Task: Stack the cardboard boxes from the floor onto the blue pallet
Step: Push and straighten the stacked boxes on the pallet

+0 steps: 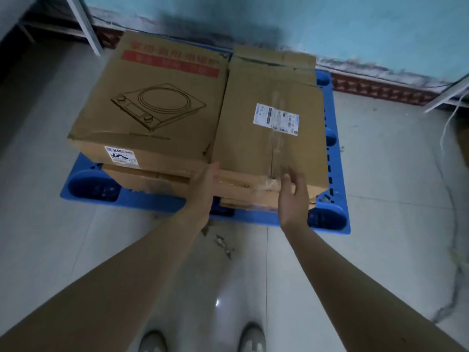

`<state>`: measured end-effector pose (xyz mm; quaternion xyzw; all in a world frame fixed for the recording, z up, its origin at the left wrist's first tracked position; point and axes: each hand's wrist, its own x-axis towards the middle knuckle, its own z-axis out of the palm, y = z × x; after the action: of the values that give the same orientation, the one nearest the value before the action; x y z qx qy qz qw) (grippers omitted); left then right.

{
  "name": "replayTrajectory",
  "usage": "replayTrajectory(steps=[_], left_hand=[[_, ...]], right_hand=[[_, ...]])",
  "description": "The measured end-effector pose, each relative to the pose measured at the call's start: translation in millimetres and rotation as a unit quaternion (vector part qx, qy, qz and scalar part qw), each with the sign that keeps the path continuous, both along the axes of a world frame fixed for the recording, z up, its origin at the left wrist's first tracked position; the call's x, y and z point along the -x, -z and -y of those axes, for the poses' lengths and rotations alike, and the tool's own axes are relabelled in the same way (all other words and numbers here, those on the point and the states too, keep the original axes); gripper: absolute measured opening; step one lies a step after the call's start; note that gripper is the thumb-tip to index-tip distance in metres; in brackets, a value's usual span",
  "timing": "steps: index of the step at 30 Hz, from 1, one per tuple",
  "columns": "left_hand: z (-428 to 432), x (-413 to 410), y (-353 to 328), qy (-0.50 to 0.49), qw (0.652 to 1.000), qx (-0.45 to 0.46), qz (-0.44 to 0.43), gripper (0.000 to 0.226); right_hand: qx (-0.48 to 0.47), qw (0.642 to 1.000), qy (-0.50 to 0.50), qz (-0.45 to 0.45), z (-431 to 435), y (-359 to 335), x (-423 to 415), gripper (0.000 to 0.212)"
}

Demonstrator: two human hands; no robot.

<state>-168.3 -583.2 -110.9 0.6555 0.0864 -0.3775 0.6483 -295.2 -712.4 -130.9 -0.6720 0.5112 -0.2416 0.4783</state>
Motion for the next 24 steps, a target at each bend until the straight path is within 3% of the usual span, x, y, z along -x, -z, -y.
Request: replayTrajectory(steps=[4, 9, 14, 17, 20, 24], left_hand=[[-22, 7, 19, -0.002, 1.000, -0.016, 0.003, 0.016], [-15, 9, 52, -0.026, 0.995, -0.015, 0.092, 0.020], [16, 11, 144, -0.091, 0.975, 0.067, 0.190, 0.040], [30, 22, 220, -0.121, 0.944, 0.080, 0.295, 0.040], [47, 28, 277, -0.107, 0.898, 0.060, 0.423, 0.056], [57, 18, 309, -0.126, 0.849, 0.062, 0.510, 0.057]], right_hand=[[-0.022, 0.998, 0.052, 0.015, -8, 10, 18, 0.037], [-0.027, 0.987, 0.156, 0.032, 4, 46, 38, 0.044], [0.124, 0.964, 0.217, 0.091, 19, 135, 47, 0.047], [0.229, 0.946, 0.187, 0.135, 33, 208, 47, 0.054], [0.354, 0.912, 0.158, 0.133, 52, 267, 48, 0.057], [0.453, 0.869, 0.146, 0.133, 77, 305, 44, 0.063]])
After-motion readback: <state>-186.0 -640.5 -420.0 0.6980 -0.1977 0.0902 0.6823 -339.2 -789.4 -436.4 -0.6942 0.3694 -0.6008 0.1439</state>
